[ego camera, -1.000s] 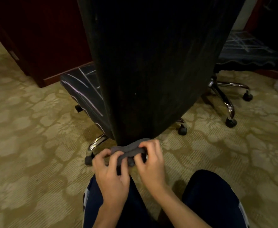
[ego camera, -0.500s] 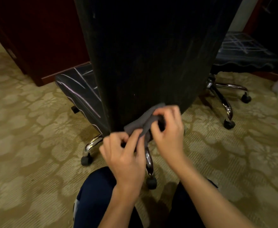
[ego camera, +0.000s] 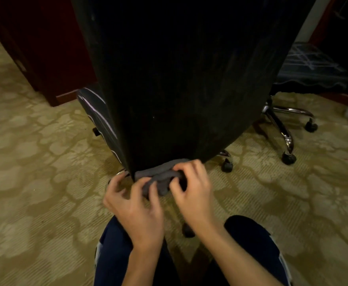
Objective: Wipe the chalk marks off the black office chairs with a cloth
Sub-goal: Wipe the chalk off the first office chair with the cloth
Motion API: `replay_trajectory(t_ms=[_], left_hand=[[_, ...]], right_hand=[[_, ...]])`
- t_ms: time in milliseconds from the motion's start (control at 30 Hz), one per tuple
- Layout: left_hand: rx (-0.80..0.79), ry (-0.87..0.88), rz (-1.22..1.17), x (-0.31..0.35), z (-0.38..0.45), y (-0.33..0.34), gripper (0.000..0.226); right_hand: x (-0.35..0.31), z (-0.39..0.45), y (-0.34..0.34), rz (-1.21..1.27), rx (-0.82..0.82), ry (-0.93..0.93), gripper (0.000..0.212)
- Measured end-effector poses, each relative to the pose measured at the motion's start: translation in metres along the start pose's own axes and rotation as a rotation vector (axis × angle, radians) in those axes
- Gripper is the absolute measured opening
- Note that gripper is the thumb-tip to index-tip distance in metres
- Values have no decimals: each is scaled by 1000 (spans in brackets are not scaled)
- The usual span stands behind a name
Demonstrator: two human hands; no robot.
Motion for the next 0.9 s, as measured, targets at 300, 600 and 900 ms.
replay_trajectory(t_ms=[300,600,900], left_hand=[[-141,44,-90,-6,8,-16,22],[-311,156,-334,27,-15,6,15],[-230,318,-153,10,-17,27,22]], right_hand=[[2,-24,15,126,17,220,22],[21,-34,-23,110,20,256,27],[18,-65,-46,-147,228,170,28]])
Point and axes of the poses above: each hand's wrist, its own z-axis towards the middle knuckle, its own y-axis out of the palm, x = y × z, the point moved 10 cm from there along z, towards the middle knuckle, and after that the axes turned 1 degree about y, right-handed, at the moved point
